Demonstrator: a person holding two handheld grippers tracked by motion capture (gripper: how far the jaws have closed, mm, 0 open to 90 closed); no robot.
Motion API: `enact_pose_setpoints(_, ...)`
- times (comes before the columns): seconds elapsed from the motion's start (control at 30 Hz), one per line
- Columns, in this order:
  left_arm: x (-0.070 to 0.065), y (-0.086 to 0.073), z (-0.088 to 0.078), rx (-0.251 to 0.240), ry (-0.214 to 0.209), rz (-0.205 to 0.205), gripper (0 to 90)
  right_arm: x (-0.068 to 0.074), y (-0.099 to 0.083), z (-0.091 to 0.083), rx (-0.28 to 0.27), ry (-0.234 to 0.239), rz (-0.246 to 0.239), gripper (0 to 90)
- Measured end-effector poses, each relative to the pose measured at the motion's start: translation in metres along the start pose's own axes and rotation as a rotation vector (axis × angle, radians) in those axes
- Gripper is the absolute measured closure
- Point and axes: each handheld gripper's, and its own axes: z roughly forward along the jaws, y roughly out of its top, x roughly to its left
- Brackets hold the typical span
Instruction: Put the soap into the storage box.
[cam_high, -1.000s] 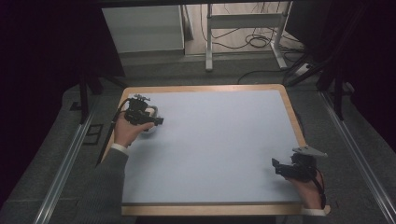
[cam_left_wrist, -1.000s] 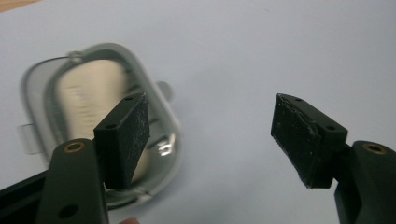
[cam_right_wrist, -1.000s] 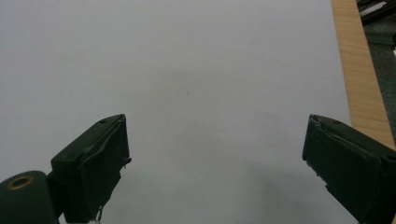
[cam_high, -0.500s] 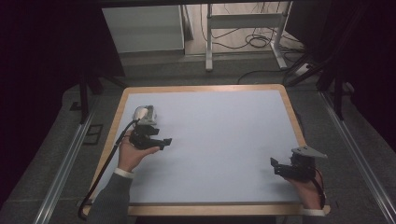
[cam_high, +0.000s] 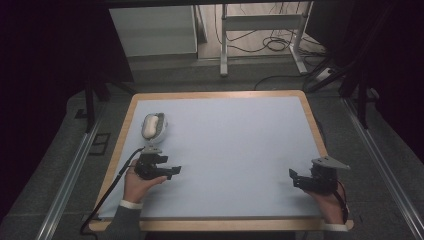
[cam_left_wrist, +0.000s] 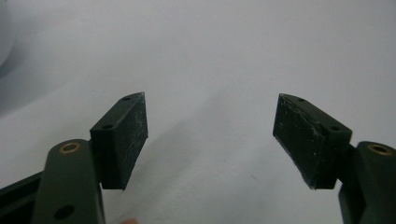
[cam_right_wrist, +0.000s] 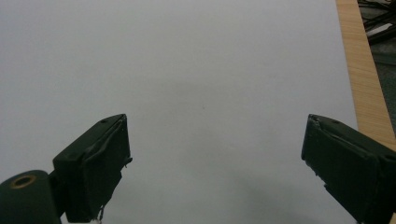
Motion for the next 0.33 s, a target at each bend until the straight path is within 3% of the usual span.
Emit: enact_pose_setpoints(0.33,-0.0014,-0.0007,-0.0058,-0.035,0.003,0.0,26.7,-0.0002,0.0015,-0.0018,-0.021,0.009,-0.006,7.8)
